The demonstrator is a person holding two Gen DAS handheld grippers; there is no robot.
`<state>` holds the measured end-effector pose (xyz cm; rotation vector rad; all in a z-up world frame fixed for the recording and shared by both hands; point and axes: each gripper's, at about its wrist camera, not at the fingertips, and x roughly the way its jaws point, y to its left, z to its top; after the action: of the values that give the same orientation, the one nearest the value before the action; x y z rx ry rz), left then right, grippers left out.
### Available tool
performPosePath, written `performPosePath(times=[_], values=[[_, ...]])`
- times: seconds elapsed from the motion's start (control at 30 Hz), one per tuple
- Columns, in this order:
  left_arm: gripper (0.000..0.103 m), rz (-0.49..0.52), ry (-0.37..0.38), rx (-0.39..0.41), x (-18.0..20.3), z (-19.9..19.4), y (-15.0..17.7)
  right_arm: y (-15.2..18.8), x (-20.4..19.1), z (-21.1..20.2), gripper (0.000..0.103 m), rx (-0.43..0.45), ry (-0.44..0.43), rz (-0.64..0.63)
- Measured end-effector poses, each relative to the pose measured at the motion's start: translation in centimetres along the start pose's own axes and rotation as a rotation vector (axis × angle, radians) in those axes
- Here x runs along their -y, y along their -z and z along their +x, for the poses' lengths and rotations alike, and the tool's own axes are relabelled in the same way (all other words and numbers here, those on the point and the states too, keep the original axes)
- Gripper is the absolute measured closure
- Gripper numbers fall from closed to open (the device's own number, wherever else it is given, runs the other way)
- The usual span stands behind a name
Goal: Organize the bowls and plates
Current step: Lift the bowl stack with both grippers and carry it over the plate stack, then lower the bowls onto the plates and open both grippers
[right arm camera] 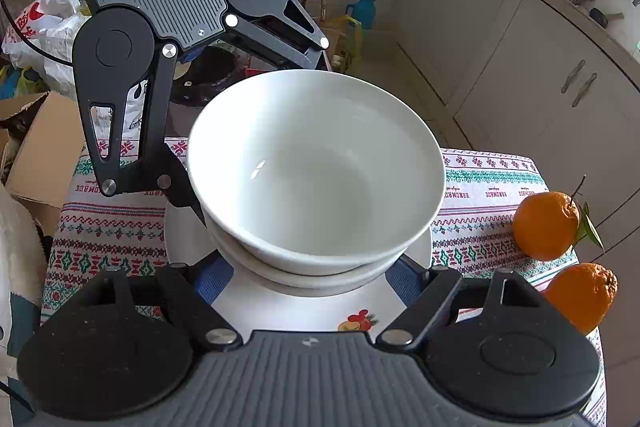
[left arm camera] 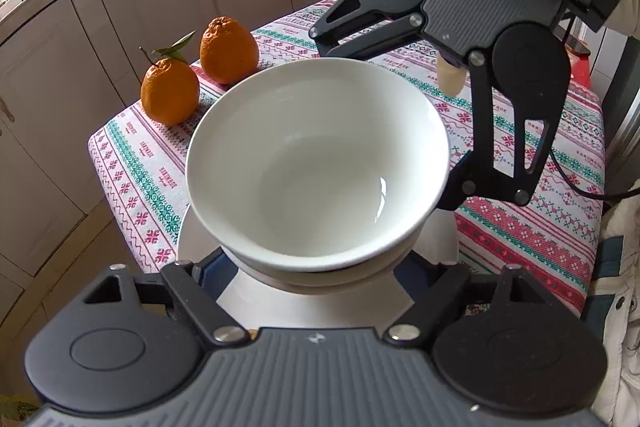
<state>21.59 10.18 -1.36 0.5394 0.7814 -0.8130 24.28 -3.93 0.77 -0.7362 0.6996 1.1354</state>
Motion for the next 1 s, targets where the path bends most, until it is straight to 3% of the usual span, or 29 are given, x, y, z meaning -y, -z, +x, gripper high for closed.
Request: performPosePath(times=[0.4,0.7,0.83,1.0], values=[[0.019,-0.022,0.014,-0.004,-0.4,0.4,0.3,0.1,0.1,1.3,0.017,-0.006,-0.03,0.015],[0.018,-0.019,-0.018,0.021,0.1,0.2,0.6,0.4,0.7,1.5,0.017,-0.008,-0.038,0.067],[0.017,-0.008,-0.043,0.02,0.8,0.3,0.8,0.5,0.4,1.6,0.017,-0.007,-0.016,0.061],[0.015,-0.064,-0.059,0.033,1.3,-0.4,1.6,0.8,-0.5,0.7,0.014,-0.003,0.011,0.071]])
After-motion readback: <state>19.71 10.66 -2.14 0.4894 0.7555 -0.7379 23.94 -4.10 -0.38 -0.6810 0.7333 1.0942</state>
